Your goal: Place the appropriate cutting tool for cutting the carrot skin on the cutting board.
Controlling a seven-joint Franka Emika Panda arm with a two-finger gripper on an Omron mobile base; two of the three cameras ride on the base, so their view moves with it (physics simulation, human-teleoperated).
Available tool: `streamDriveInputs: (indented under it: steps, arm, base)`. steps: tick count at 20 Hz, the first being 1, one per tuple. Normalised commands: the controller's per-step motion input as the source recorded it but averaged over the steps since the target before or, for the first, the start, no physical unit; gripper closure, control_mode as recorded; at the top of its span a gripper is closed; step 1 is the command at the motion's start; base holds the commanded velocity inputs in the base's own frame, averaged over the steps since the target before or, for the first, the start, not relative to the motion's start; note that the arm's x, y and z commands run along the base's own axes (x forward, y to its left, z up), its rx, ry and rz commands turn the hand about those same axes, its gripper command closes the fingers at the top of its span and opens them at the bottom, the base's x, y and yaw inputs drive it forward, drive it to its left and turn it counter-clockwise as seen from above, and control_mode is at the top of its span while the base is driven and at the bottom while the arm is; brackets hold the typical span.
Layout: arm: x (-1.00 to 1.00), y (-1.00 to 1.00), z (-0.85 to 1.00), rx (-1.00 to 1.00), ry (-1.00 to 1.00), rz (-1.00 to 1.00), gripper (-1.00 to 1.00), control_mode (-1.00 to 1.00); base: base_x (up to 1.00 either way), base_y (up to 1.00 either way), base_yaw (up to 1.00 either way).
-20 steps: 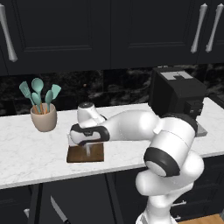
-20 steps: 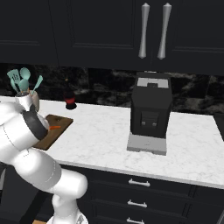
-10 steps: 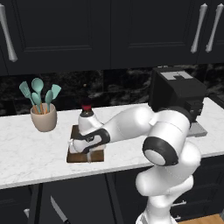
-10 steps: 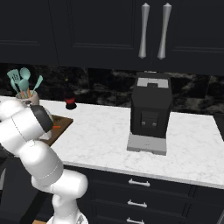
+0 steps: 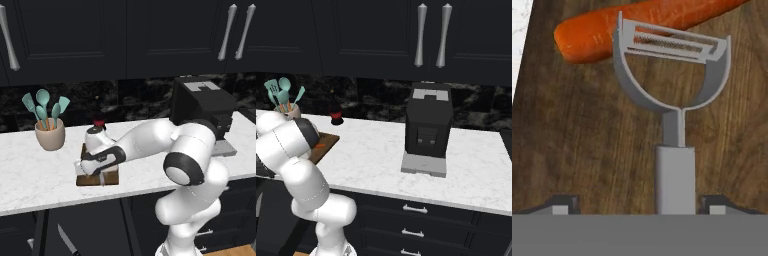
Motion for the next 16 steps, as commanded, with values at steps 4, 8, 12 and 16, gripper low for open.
streamDriveInputs:
  steps: [4,8,12,16]
  arm:
    - [-0.28,-0.27,0.57,0.00,0.00,-0.03,-1.00,-1.00]
    - [-0.32,-0.30,0.56,0.00,0.00,-0.04,-1.00,-1.00]
    - [-0.33,-0.22,0.59,0.00,0.00,0.00,-1.00,-1.00]
    - [-0.31,-0.24,0.52,0.00,0.00,0.00,-1.00,-1.00]
  base:
    - [0.00,0.00,0.00]
    - [0.00,0.00,0.00]
    - [0.00,0.00,0.00]
    - [0.00,0.00,0.00]
